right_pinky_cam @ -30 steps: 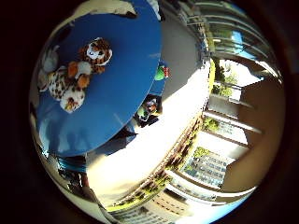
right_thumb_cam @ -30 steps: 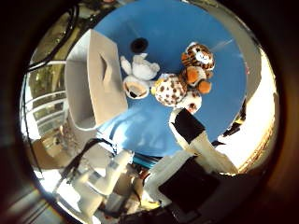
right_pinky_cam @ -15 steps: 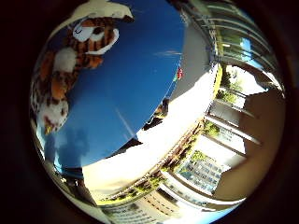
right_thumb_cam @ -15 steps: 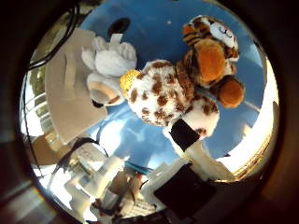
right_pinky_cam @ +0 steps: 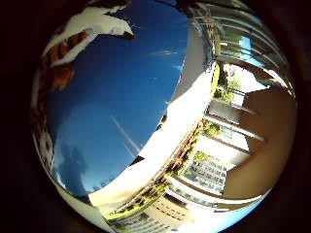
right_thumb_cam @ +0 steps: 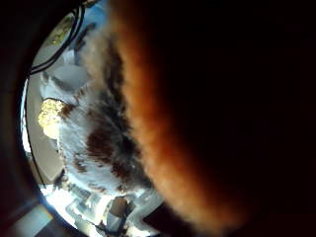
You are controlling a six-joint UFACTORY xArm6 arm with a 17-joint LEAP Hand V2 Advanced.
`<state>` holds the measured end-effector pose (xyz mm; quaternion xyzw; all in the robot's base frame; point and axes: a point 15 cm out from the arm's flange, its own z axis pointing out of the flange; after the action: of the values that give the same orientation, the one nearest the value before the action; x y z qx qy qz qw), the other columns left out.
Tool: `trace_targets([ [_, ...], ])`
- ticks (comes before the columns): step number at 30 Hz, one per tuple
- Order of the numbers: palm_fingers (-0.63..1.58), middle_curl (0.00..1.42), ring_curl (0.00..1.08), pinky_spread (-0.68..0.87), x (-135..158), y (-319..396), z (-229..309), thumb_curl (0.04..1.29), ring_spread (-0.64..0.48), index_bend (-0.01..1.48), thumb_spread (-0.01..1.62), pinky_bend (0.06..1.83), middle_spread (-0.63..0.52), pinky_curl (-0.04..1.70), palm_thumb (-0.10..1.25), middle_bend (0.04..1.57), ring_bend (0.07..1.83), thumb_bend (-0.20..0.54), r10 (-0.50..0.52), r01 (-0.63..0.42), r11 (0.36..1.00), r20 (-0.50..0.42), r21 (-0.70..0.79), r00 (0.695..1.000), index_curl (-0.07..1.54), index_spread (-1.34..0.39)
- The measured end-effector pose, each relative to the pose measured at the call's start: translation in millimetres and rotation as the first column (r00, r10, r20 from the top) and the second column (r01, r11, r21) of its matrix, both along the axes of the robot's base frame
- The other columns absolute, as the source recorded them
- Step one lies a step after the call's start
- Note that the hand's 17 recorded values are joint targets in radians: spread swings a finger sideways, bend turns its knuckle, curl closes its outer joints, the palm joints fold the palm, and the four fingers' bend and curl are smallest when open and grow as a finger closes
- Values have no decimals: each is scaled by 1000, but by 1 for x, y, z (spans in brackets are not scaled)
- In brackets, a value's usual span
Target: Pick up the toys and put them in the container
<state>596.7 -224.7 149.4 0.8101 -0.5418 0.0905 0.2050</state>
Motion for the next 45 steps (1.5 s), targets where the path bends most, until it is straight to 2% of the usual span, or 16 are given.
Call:
trace_targets([
  [3,1035,447,438,413,2,0,-2,359,162,164,1076,886,-131,270,705,528,863,-13,4,-4,1000,5,9,1000,218,-313],
  [5,1011,542,538,400,-1,-5,-5,374,114,129,1074,863,-158,290,735,704,1070,-15,-11,11,1000,5,18,1000,199,-370],
  [6,996,565,560,399,-2,-7,-5,380,103,138,1073,869,-164,298,746,743,1104,-12,-17,17,1000,6,26,1000,197,-386],
  [8,1047,658,637,381,-4,-7,-5,404,44,203,1069,1013,-195,358,798,882,1220,-7,-31,30,998,12,55,999,170,-477],
  [11,1101,737,677,345,-2,0,-6,448,-1,234,1054,1182,-215,425,893,997,1248,13,-59,53,988,40,145,997,145,-567],
  [14,1112,811,719,298,1,12,6,505,-38,336,1055,1339,-220,508,982,1085,1280,32,-81,59,965,77,256,994,141,-673],
  [16,1086,848,741,268,-7,18,12,535,-56,399,1054,1403,-223,555,999,1118,1305,22,-78,59,956,55,286,995,140,-736],
  [19,1055,889,762,236,-31,23,22,565,-79,465,1054,1453,-221,600,1004,1151,1328,2,-81,85,951,-26,297,996,139,-807],
  [22,1019,935,791,198,-51,23,57,603,-99,540,1066,1502,-217,651,1006,1175,1350,-12,-83,97,947,-56,306,995,136,-894],
  [28,969,985,823,164,-76,24,135,649,-117,632,1077,1539,-211,707,999,1204,1375,-15,-87,86,939,-10,334,996,133,-991],
  [36,916,1034,859,138,-114,54,229,696,-132,737,1090,1562,-204,768,978,1236,1412,-15,-43,14,923,66,384,997,128,-1087],
  [39,903,1045,869,132,-127,79,266,710,-135,765,1093,1565,-202,785,971,1243,1422,-16,-15,-35,910,118,412,993,126,-1108],
  [45,882,1062,883,125,-168,164,339,735,-143,815,1092,1569,-198,818,958,1257,1436,-17,117,-197,878,202,437,972,119,-1140],
])
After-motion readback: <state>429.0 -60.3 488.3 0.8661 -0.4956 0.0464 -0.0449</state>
